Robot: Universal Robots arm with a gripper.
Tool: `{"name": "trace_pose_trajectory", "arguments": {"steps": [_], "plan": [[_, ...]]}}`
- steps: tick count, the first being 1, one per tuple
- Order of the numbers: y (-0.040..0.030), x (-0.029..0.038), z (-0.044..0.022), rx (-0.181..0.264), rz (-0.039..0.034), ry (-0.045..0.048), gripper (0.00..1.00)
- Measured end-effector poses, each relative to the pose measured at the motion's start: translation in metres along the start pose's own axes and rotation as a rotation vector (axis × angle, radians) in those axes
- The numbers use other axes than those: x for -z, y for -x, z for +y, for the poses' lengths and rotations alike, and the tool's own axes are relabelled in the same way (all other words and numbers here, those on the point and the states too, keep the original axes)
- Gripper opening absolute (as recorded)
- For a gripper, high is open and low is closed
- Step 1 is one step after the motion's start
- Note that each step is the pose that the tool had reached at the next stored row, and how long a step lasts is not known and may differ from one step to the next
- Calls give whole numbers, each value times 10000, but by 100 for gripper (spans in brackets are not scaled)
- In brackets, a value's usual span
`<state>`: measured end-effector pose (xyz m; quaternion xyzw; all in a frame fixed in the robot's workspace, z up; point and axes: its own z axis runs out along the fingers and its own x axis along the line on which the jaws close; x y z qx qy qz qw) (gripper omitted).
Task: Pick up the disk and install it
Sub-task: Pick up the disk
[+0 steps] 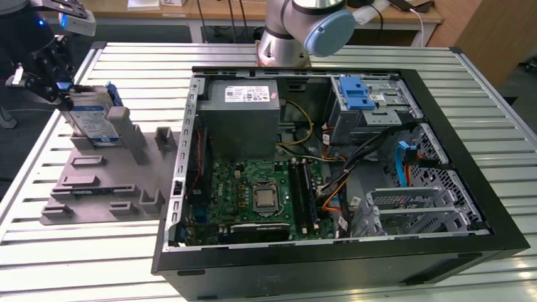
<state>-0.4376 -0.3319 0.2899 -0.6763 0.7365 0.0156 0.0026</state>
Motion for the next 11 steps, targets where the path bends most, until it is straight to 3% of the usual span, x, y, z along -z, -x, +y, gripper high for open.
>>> {"name": "trace_pose_trajectory", "arguments": {"steps": [11], "plan": [[0,-1,0,3,0,0,37]]}}
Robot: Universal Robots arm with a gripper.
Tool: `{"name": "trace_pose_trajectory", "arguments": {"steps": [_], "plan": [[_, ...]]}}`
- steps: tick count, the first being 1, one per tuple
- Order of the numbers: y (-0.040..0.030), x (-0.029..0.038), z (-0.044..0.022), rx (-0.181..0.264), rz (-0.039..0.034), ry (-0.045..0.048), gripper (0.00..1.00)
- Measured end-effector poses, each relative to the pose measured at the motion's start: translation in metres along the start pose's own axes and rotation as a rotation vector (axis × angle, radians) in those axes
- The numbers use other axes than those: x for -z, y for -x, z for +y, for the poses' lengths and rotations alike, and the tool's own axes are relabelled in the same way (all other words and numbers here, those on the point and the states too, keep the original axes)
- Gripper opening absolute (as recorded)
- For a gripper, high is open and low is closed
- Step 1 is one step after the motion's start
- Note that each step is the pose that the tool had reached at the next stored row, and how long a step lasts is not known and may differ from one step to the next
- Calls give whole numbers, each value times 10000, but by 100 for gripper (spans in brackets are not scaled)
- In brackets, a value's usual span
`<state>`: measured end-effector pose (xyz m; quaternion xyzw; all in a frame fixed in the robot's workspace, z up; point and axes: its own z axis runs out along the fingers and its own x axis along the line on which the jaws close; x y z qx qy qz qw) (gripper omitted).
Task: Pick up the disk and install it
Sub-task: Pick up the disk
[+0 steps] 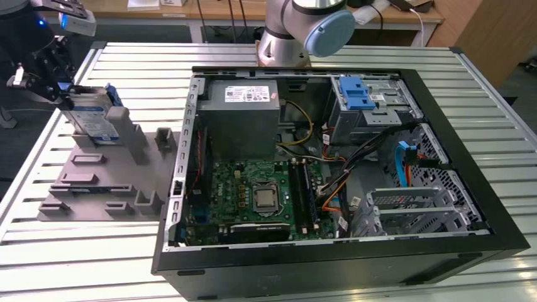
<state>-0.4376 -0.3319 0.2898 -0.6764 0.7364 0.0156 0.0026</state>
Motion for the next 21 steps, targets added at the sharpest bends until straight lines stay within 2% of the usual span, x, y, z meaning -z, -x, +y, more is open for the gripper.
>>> {"name": "trace_pose_trajectory", "arguments": {"steps": [6,14,16,17,21], "plan": [[-2,0,0,580,11,14,37],[-2,0,0,609,12,15,37],[-2,0,0,611,11,15,38],[-2,0,0,612,12,15,44],[-2,0,0,616,12,15,44]]}}
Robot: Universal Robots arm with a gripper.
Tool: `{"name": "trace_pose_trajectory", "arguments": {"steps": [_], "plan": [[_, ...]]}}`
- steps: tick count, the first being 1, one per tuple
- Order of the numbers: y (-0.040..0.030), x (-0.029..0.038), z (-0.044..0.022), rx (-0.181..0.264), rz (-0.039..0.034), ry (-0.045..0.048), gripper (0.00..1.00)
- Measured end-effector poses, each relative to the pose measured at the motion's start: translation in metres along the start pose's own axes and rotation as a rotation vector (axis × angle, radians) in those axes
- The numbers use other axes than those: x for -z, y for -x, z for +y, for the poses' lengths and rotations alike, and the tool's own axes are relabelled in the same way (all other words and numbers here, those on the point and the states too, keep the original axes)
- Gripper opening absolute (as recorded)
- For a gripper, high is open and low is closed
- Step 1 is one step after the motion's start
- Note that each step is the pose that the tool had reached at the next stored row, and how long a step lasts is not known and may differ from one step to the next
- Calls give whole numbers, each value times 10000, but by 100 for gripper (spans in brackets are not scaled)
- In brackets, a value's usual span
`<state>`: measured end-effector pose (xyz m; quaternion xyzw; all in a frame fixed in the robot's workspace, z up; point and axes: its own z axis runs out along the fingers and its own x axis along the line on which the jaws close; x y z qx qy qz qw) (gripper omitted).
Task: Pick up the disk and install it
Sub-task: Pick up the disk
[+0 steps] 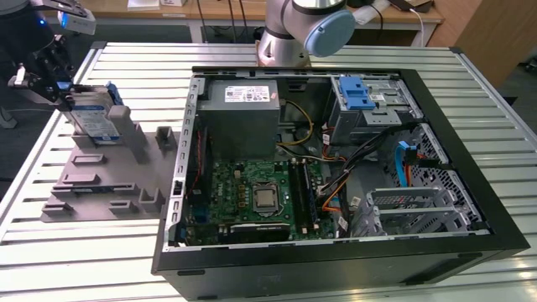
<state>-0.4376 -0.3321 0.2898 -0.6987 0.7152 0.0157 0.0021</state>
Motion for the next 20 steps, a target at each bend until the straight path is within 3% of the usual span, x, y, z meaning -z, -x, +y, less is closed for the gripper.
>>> {"name": "trace_pose_trajectory", "arguments": {"steps": [4,5,14,20], "plan": [[0,0,0,4,1,1,43],[0,0,0,5,1,0,36],[0,4,0,13,0,1,36],[2,79,2,12,0,0,36]]}}
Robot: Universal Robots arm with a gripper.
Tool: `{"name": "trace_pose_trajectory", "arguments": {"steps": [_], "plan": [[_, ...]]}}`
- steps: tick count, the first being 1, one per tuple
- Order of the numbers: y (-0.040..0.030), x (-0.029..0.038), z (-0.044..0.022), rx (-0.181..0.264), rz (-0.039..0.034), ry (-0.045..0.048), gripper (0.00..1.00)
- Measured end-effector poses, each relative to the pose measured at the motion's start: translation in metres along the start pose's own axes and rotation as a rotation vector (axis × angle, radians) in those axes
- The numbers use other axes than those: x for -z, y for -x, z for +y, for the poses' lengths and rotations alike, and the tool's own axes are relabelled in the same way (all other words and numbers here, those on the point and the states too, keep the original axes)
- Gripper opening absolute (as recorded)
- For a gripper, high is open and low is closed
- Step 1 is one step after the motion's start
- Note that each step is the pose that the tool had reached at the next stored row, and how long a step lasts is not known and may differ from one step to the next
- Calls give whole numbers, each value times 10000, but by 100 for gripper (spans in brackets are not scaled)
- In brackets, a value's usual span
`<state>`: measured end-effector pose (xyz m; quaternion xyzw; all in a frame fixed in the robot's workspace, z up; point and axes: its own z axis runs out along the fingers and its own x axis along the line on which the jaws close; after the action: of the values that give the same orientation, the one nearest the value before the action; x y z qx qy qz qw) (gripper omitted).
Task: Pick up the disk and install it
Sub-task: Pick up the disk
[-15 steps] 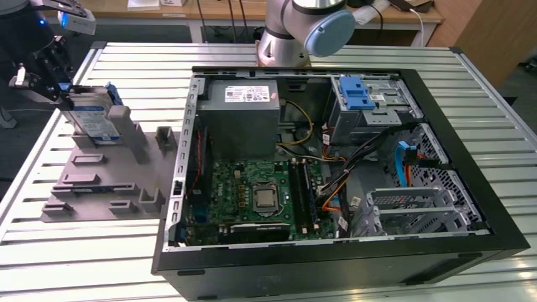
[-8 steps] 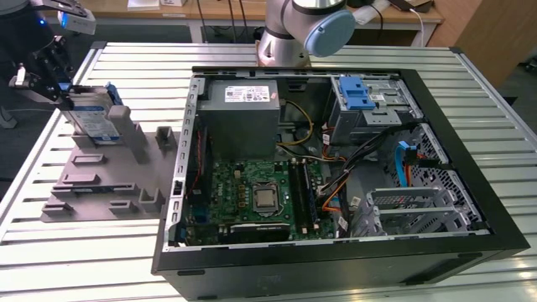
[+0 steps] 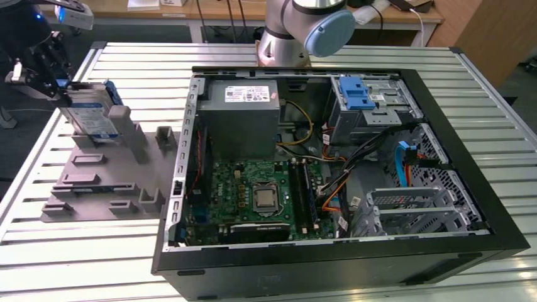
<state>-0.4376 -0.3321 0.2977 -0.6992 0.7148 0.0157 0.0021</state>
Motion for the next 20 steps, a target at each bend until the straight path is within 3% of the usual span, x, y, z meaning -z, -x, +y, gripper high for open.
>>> {"name": "trace_pose_trajectory", "arguments": {"steps": [20], "plan": [[7,267,5,0,0,0,36]]}}
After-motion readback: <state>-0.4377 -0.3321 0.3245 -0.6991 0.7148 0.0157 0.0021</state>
